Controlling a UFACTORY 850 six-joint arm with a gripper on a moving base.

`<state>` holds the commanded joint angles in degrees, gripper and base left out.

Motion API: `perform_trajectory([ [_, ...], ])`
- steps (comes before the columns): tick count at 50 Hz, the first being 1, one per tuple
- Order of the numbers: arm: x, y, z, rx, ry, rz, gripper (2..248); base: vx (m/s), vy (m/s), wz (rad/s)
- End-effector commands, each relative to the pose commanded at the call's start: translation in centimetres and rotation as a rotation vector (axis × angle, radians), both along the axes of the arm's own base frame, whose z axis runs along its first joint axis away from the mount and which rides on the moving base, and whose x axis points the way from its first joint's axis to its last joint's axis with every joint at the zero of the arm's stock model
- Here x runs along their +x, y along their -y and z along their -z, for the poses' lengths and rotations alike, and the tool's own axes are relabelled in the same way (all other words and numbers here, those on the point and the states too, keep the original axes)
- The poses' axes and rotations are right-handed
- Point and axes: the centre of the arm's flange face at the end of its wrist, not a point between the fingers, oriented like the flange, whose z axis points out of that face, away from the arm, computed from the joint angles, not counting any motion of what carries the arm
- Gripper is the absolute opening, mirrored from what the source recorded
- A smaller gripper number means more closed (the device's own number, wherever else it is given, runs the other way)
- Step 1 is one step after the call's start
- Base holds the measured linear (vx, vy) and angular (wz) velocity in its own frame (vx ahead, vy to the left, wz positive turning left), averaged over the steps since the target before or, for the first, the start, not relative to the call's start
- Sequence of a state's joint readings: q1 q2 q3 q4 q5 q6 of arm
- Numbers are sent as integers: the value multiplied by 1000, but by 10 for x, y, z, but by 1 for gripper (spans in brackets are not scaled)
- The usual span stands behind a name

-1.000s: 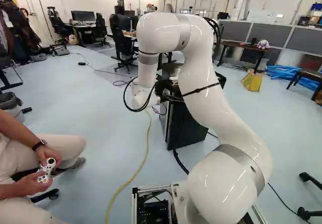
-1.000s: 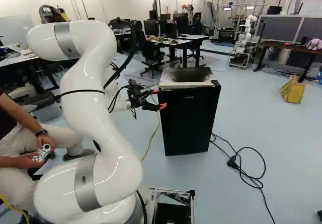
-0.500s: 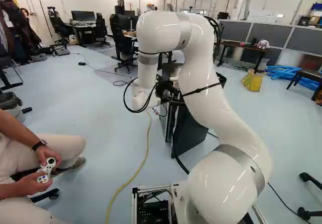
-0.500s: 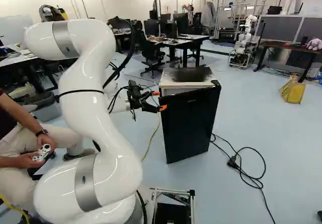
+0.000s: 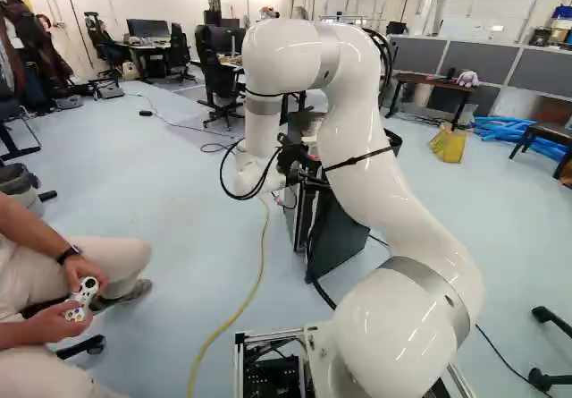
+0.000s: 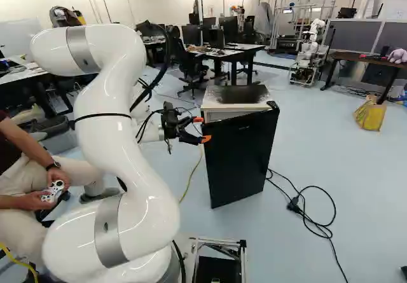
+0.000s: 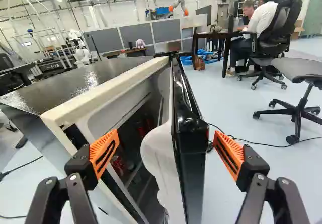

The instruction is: Grab a drink from the fridge

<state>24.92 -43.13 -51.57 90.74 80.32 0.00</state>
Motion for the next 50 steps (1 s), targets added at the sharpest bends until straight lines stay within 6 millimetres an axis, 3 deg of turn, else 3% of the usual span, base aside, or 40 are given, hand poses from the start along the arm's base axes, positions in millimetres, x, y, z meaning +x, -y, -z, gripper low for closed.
perform_trajectory([
  [50,-30,5,0,-27,-27,95,247,0,0,0],
])
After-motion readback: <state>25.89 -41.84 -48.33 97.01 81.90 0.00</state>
